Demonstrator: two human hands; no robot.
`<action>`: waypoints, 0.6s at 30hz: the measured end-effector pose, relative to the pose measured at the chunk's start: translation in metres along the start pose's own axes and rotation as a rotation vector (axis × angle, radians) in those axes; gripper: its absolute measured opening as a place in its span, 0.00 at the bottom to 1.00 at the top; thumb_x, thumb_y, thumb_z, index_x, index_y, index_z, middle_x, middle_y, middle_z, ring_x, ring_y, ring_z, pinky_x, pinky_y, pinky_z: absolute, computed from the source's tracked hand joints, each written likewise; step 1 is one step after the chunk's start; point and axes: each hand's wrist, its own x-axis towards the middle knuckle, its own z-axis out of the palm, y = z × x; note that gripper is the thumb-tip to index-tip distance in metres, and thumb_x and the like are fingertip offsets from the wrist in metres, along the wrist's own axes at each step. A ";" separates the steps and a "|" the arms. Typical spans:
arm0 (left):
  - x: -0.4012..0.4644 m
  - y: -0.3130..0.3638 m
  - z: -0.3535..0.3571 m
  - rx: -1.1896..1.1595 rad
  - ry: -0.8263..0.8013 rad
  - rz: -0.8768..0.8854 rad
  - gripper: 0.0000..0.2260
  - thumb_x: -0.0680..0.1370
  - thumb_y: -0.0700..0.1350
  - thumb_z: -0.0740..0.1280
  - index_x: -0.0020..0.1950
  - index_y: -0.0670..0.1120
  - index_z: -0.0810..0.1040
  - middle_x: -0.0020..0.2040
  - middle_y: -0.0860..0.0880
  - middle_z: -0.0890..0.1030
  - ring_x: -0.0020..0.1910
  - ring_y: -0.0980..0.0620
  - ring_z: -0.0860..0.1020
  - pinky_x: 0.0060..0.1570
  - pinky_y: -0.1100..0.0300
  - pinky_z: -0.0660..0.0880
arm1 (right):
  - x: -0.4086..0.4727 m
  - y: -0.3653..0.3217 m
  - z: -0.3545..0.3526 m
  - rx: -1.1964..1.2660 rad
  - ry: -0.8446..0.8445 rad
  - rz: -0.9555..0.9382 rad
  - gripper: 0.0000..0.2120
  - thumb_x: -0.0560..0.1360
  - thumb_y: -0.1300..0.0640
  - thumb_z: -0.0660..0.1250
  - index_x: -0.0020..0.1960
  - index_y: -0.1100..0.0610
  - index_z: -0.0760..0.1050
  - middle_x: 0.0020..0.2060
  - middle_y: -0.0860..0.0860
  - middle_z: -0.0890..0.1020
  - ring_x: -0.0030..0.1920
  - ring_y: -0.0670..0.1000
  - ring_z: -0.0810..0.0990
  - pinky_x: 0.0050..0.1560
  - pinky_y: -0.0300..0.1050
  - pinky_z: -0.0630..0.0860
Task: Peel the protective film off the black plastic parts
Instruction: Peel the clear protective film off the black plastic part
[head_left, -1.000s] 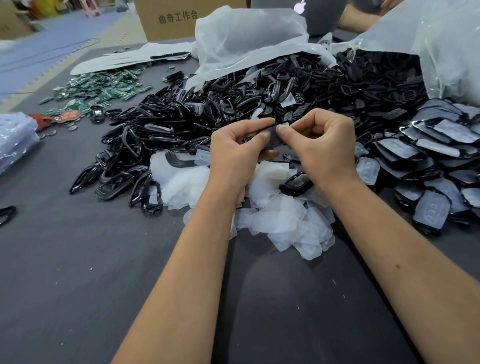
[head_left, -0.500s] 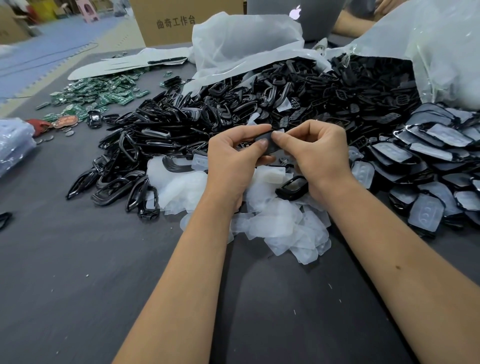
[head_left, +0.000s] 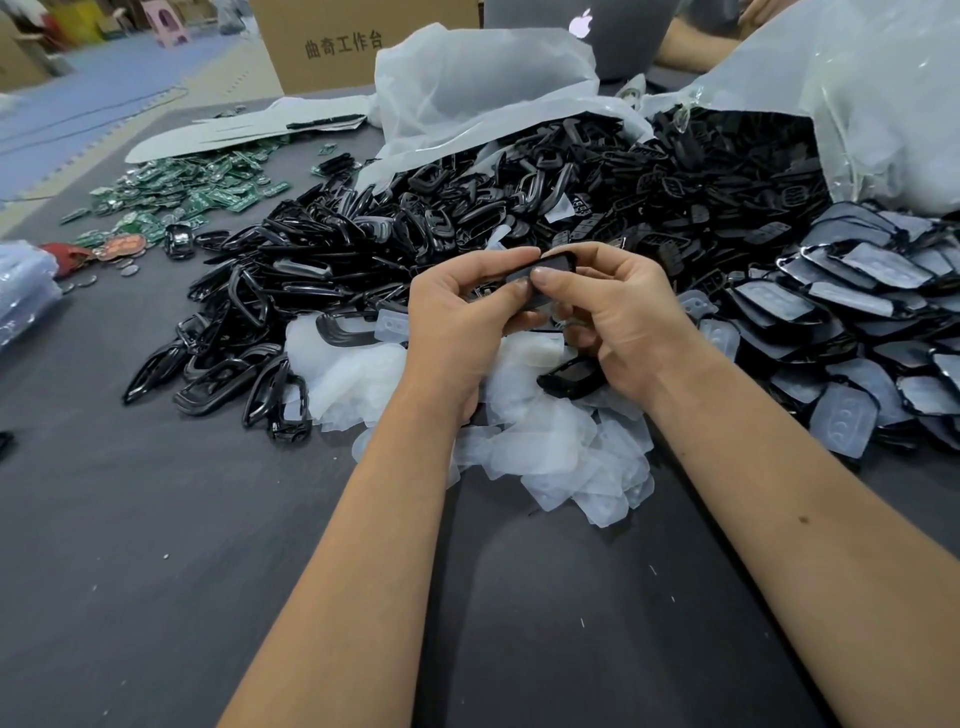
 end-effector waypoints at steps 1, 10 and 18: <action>0.000 0.000 0.000 -0.004 -0.004 -0.002 0.12 0.77 0.27 0.68 0.51 0.41 0.86 0.48 0.41 0.86 0.44 0.48 0.87 0.43 0.60 0.82 | 0.000 0.000 0.000 0.000 0.004 0.000 0.07 0.74 0.67 0.76 0.47 0.57 0.81 0.35 0.49 0.84 0.28 0.44 0.76 0.23 0.35 0.64; 0.001 0.000 -0.001 -0.028 0.008 -0.046 0.11 0.77 0.26 0.67 0.51 0.39 0.85 0.43 0.43 0.87 0.43 0.45 0.87 0.40 0.60 0.81 | -0.002 0.002 0.002 -0.043 0.053 -0.045 0.02 0.76 0.67 0.74 0.47 0.62 0.84 0.39 0.58 0.84 0.32 0.50 0.77 0.25 0.38 0.71; 0.003 0.004 -0.002 -0.075 0.050 -0.146 0.10 0.77 0.26 0.66 0.50 0.37 0.85 0.43 0.41 0.87 0.39 0.47 0.86 0.36 0.62 0.81 | -0.001 -0.002 -0.002 -0.039 0.037 -0.056 0.04 0.80 0.63 0.71 0.46 0.61 0.83 0.32 0.52 0.83 0.29 0.47 0.79 0.26 0.37 0.74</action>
